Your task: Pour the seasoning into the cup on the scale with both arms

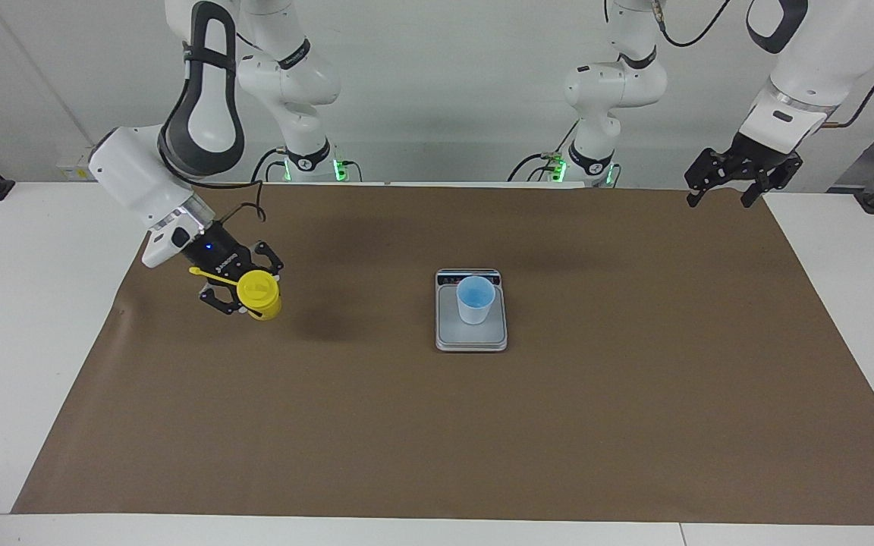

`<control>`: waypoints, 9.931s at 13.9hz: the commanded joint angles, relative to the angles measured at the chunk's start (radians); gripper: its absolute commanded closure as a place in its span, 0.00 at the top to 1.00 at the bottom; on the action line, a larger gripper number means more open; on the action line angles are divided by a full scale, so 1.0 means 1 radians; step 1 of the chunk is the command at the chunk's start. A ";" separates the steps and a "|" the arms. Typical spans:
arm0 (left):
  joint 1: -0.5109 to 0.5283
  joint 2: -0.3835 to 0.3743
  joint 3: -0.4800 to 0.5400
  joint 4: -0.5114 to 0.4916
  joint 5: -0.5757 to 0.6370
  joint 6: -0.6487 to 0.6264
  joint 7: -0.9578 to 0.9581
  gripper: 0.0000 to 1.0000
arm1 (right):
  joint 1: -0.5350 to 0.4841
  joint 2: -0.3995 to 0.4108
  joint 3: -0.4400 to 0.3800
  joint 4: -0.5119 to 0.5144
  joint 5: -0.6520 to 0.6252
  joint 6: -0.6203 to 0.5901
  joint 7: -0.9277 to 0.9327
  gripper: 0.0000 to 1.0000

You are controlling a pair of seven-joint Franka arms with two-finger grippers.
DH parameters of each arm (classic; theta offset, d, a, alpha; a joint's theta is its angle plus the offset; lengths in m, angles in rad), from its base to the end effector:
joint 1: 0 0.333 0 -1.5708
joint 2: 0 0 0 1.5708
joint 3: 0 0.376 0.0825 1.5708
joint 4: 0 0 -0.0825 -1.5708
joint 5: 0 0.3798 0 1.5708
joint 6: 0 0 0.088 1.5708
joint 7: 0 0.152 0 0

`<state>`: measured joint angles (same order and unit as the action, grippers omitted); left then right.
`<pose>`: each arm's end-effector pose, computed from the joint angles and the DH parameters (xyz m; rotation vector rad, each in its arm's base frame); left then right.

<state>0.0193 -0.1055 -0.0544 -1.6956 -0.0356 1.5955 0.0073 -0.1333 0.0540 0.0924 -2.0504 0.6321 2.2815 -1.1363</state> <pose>0.5121 -0.0249 0.6392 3.1110 -0.0643 0.0075 0.5916 0.0093 0.4576 -2.5695 -0.9621 -0.6015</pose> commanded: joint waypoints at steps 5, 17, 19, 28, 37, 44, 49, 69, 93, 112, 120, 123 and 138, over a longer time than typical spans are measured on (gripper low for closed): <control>0.011 -0.030 -0.005 -0.033 -0.012 0.009 -0.009 1.00 | 0.205 0.087 0.003 0.193 -0.512 -0.004 0.551 0.00; 0.013 -0.031 -0.005 -0.033 -0.012 0.008 -0.009 1.00 | 0.444 0.263 0.003 0.371 -1.007 -0.010 0.553 0.00; 0.011 -0.030 -0.005 -0.033 -0.012 0.008 -0.009 1.00 | 0.486 0.294 0.003 0.412 -1.070 -0.025 0.552 0.00; 0.011 -0.031 -0.005 -0.033 -0.012 0.008 -0.009 1.00 | 0.690 0.359 0.003 0.412 -1.577 -0.142 0.555 0.00; 0.013 -0.030 -0.005 -0.033 -0.012 0.008 -0.009 1.00 | 0.750 0.325 0.003 0.331 -1.770 -0.217 0.483 0.00; 0.011 -0.031 -0.005 -0.033 -0.012 0.008 -0.009 1.00 | 0.750 0.299 0.003 0.280 -1.905 -0.244 0.444 0.00; 0.011 -0.031 -0.005 -0.033 -0.012 0.008 -0.009 1.00 | 0.750 0.300 0.003 0.282 -1.907 -0.234 0.461 0.00; 0.011 -0.031 -0.005 -0.033 -0.012 0.009 -0.009 1.00 | 0.666 0.159 0.012 0.268 -1.551 -0.246 0.540 0.00; 0.011 -0.031 -0.005 -0.033 -0.012 0.008 -0.009 1.00 | -0.011 -0.077 0.009 0.040 0.108 -0.102 -0.244 0.00; 0.011 -0.031 -0.005 -0.033 -0.012 0.008 -0.009 1.00 | -0.221 0.096 0.009 -0.235 0.897 -0.068 -1.183 0.00; 0.011 -0.031 -0.005 -0.033 -0.012 0.008 -0.009 1.00 | -0.252 0.159 0.007 -0.243 1.020 -0.106 -1.169 1.00; 0.011 -0.031 -0.005 -0.033 -0.012 0.008 -0.009 1.00 | -0.255 0.158 0.006 -0.244 1.018 -0.112 -1.168 1.00; 0.013 -0.031 -0.005 -0.033 -0.012 0.008 -0.009 1.00 | -0.364 0.038 -0.017 -0.133 0.269 -0.123 -1.165 1.00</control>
<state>0.0193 -0.1057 -0.0545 -1.6961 -0.0356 1.5954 0.0065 -0.4821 0.1160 0.0758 -2.2240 0.9730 2.1787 -2.2950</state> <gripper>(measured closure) 0.000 0.000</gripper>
